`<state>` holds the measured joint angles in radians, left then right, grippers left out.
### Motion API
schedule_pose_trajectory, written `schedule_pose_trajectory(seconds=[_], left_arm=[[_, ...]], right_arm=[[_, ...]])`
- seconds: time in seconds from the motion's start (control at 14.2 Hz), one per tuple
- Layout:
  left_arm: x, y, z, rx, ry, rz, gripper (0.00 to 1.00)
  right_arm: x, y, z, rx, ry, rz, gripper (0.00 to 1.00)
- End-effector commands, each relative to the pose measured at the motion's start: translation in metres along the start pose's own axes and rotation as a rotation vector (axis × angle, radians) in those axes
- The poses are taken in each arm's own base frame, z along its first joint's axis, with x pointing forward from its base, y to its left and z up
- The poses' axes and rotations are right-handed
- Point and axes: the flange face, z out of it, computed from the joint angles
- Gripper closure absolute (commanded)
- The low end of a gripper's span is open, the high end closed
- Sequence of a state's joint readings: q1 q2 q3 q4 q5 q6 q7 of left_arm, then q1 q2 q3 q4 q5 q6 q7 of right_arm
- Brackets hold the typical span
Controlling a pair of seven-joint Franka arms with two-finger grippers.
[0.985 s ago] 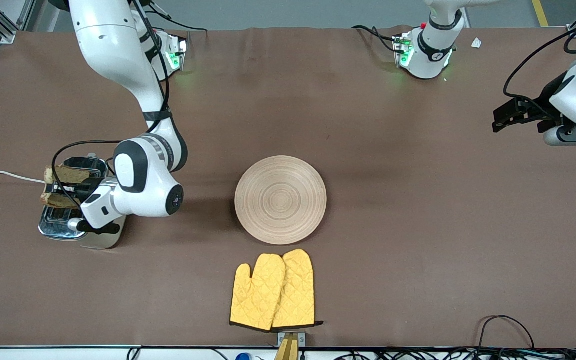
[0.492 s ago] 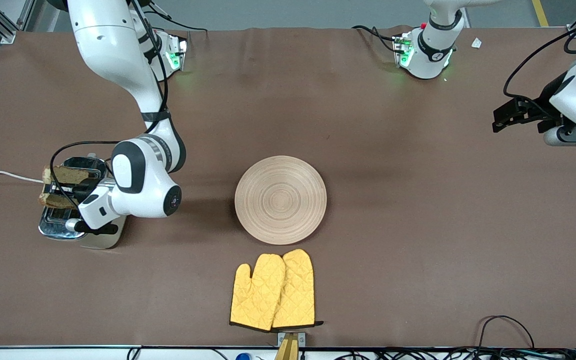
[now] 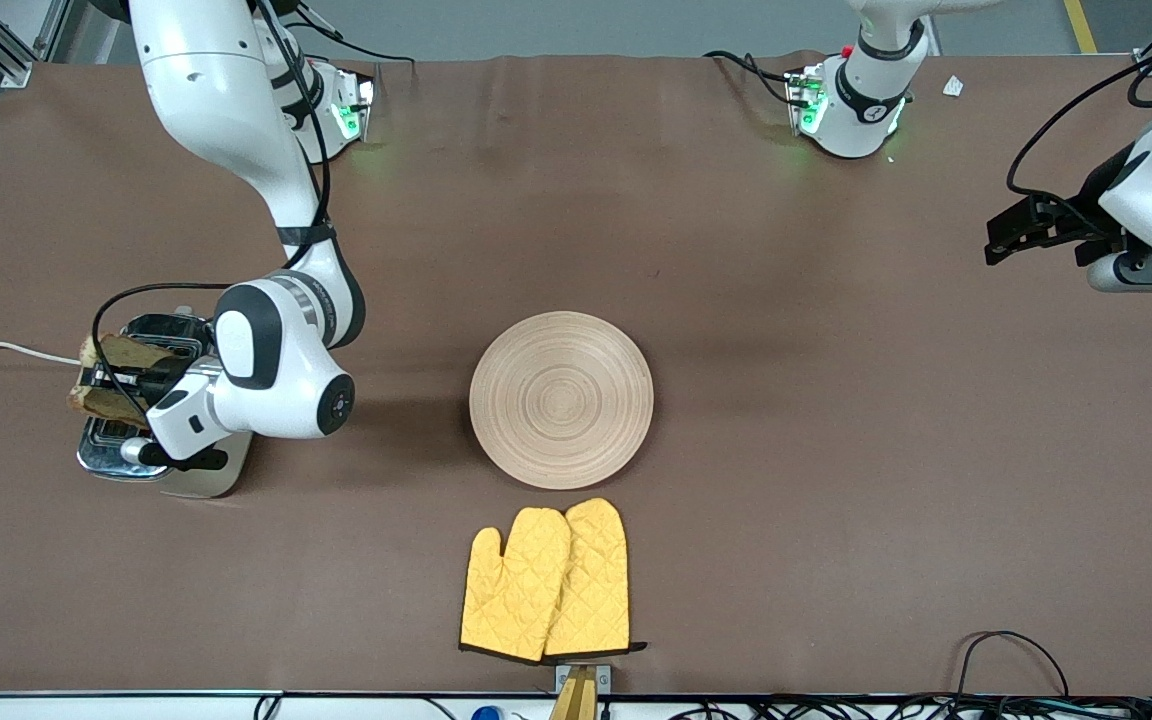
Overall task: Move plate and put bread in toaster
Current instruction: 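Lower the bread into the toaster slot with the right gripper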
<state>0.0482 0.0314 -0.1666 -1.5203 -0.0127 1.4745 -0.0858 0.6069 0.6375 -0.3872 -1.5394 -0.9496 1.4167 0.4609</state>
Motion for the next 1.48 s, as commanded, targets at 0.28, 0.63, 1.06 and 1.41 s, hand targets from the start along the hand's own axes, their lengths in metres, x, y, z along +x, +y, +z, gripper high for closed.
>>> schedule_pose_trajectory(seconds=[0.28,0.63,1.06,1.41], left_arm=[[-0.003,0.001,-0.004,-0.005,0.006,-0.017,0.00],[-0.003,0.001,-0.002,-0.003,0.003,-0.017,0.00],[-0.003,0.001,-0.002,-0.003,0.003,-0.017,0.00],[-0.003,0.001,-0.002,-0.003,0.003,-0.017,0.00]], right_arm=[[-0.004,0.005,-0.002,-0.002,0.021,0.007,1.00],[-0.001,-0.007,-0.008,-0.008,0.029,0.027,1.00],[0.007,-0.014,-0.012,-0.019,0.040,0.031,1.00],[0.006,-0.018,-0.013,-0.008,0.034,0.061,0.99]])
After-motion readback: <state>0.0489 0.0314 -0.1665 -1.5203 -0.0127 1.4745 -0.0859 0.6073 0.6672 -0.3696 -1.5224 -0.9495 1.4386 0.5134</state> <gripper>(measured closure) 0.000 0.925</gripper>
